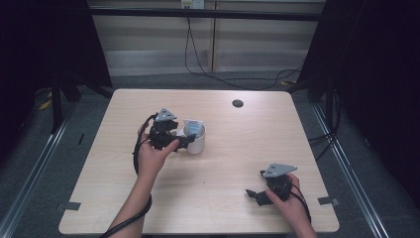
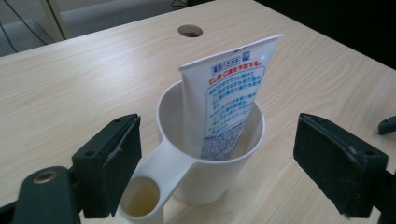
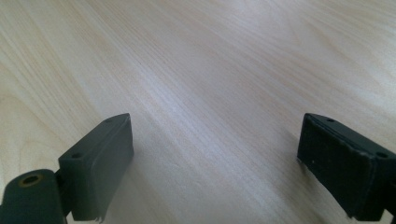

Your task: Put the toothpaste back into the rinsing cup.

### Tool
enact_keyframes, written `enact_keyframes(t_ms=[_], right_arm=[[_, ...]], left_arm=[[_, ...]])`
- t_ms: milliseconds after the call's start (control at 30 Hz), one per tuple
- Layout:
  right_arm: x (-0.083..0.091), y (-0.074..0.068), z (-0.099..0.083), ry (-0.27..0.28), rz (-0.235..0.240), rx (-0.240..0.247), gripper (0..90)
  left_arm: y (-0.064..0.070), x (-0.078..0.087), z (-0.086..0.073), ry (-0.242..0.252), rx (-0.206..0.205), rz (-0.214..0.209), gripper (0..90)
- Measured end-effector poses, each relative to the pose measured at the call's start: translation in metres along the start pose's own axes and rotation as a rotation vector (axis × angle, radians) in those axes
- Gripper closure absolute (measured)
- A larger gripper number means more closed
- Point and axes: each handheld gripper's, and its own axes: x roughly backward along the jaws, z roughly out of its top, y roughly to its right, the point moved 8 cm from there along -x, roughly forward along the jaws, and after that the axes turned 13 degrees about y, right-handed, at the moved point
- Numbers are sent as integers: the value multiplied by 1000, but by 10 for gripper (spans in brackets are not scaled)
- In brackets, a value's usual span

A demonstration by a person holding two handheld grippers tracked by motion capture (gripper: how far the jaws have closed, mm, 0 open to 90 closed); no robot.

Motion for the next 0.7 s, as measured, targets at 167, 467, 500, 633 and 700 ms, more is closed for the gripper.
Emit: enact_keyframes(t_ms=[167,467,500,633,700], right_arm=[[0,0,0,0,0,1,100],[0,0,0,0,0,0,100],[0,0,0,0,0,0,100],[0,0,0,0,0,0,100],[0,0,0,0,0,0,100]], left_arm=[[-6,6,-4,-11,9,9,152],[-16,19,-10,-20,22,20,152],[-17,21,-10,-15,30,21,152],[-22,26,-13,-12,39,32,153],[-25,28,-14,-10,41,38,153]])
